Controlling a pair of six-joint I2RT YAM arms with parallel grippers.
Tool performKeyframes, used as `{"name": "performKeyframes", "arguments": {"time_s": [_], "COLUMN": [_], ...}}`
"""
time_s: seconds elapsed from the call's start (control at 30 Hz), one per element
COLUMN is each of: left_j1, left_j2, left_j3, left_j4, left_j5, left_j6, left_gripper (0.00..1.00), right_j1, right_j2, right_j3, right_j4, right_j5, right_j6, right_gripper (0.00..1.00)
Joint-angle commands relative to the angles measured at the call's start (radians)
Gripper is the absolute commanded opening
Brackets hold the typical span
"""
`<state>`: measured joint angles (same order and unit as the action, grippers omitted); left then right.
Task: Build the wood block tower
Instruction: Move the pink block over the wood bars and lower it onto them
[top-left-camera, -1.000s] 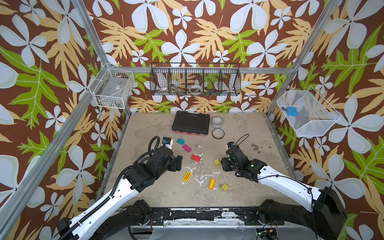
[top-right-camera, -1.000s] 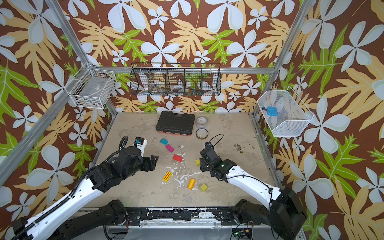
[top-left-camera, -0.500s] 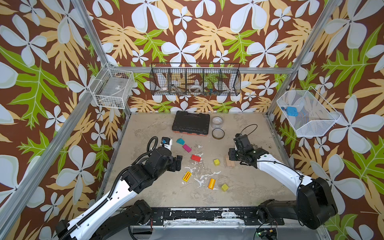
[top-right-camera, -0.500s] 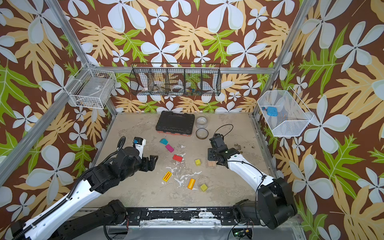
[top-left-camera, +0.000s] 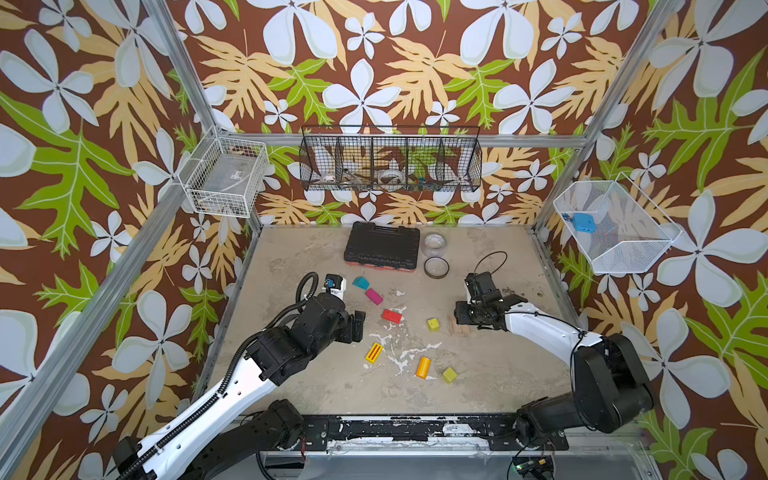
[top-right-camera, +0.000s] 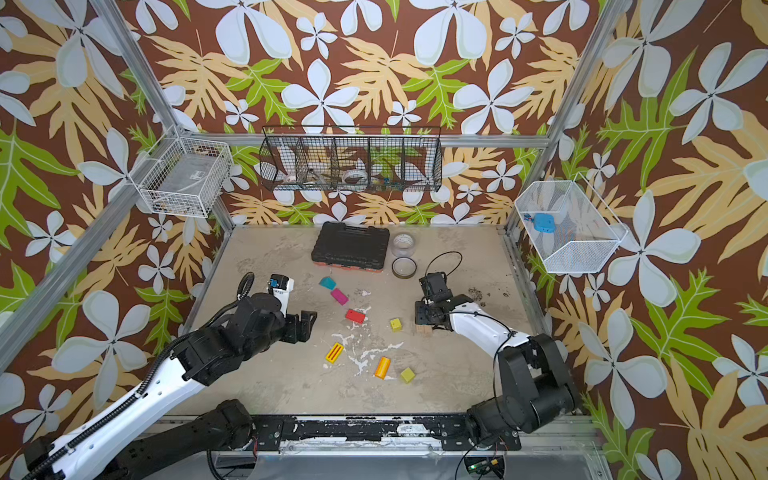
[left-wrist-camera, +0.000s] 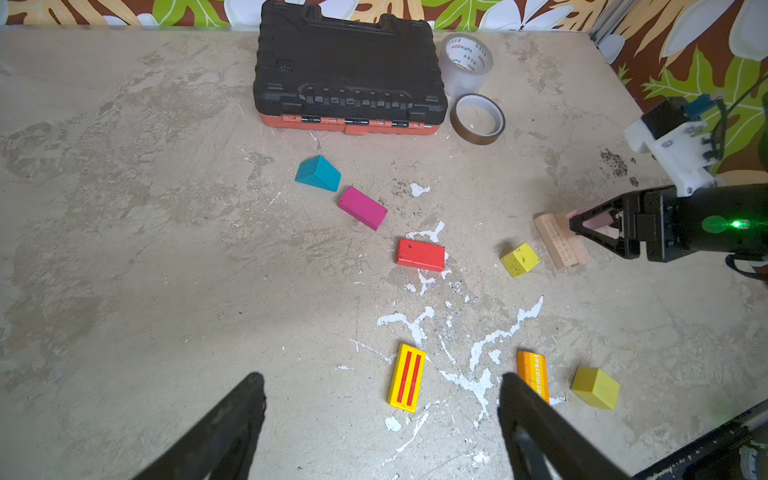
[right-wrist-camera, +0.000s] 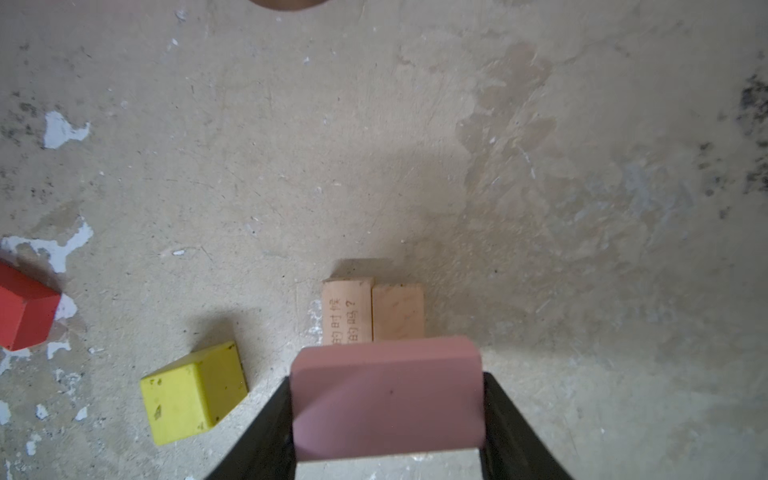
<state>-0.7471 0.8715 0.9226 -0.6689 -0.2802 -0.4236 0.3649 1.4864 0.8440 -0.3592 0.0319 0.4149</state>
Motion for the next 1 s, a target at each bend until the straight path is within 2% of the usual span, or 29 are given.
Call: {"name": "performKeyframes", "arguments": {"time_s": [0.0, 0.67, 0.97], "left_j1": [0.0, 0.0, 0.0], "left_j2": [-0.002, -0.011, -0.013], "left_j3": [0.0, -0.001, -0.001], "left_j4": [0.019, 0.02, 0.021], "left_j5": [0.001, 0.004, 0.003], "left_j6": [0.005, 0.005, 0.006], "left_gripper": [0.89, 0.89, 0.89], "right_j1": [0.001, 0.0, -0.001], "right_j2": [0.026, 0.111, 0.088], "right_j3": [0.012, 0.03, 0.018], "right_j4": [0.012, 0.017, 0.02], "right_j5": [-0.013, -0.019, -0.027], "right_j6": [-0.001, 0.001, -0.001], "right_gripper": [0.32, 0.43, 0.54]}}
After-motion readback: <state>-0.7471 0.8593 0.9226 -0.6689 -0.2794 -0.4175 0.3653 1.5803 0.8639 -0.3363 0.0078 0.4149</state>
